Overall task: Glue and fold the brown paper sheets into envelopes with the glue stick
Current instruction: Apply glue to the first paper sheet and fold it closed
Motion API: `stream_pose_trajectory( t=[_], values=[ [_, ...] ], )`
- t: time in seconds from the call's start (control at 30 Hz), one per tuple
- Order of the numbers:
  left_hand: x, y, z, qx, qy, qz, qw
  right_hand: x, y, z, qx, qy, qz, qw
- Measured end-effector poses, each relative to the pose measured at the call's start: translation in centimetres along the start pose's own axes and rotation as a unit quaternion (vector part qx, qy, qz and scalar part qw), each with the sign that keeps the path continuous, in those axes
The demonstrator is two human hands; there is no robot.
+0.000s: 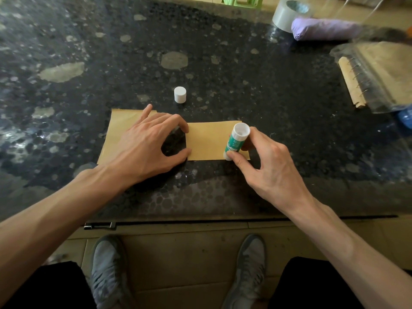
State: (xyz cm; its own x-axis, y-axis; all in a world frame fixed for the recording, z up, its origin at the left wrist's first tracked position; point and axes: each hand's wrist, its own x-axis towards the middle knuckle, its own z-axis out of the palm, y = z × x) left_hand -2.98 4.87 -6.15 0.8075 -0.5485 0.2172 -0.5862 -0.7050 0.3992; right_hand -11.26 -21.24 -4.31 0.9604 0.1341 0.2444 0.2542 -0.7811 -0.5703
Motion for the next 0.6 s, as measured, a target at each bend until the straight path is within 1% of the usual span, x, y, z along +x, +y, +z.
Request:
stream_pose_trajectory(
  t=[0.6],
  values=[
    [-0.1,0.2,0.0,-0.005,0.009,-0.001,1.000,-1.0,1.3,-1.4,-0.017,0.024,0.019,0.999]
  ],
)
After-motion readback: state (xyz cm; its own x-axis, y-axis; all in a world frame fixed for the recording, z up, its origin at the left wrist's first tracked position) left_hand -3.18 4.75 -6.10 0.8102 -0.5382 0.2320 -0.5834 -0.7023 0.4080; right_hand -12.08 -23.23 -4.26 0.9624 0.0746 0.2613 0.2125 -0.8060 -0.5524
